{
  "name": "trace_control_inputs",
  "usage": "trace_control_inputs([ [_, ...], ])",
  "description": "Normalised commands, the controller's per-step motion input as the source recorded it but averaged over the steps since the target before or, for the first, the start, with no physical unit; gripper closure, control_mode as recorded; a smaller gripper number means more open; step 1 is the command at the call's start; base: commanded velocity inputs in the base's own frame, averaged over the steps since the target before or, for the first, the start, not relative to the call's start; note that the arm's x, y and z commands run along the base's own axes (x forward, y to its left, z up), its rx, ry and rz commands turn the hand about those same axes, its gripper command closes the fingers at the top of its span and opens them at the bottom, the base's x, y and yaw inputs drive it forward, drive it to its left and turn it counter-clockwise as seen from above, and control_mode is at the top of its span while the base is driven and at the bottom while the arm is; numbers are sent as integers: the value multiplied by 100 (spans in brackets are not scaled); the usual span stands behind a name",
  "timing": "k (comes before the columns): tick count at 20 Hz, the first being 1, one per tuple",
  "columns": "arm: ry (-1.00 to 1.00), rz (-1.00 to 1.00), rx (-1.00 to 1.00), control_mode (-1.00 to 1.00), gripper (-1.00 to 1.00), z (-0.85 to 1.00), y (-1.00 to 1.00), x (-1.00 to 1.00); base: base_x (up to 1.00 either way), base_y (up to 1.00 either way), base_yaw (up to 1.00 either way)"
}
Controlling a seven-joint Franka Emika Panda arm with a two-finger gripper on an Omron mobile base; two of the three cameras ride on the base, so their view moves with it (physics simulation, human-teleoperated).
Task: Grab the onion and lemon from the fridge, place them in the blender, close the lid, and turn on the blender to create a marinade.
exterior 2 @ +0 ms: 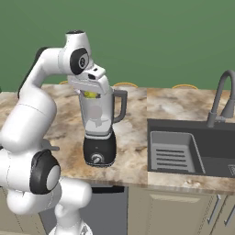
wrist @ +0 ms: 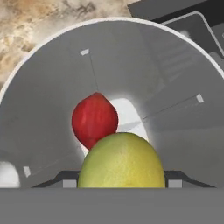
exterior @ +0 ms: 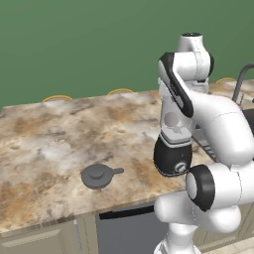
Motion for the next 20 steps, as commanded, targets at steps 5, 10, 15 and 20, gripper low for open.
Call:
trace_control_inputs([
  [5,0,0,0,-100,100,-20,0,37,0,0,0],
  [10,0,0,0,-100,-100,-2,0,34,0,0,0],
  [15,1,0,0,-100,-100,12,0,9,0,0,0],
  [20,0,0,0,-100,-100,31,0,0,0,0,0],
])
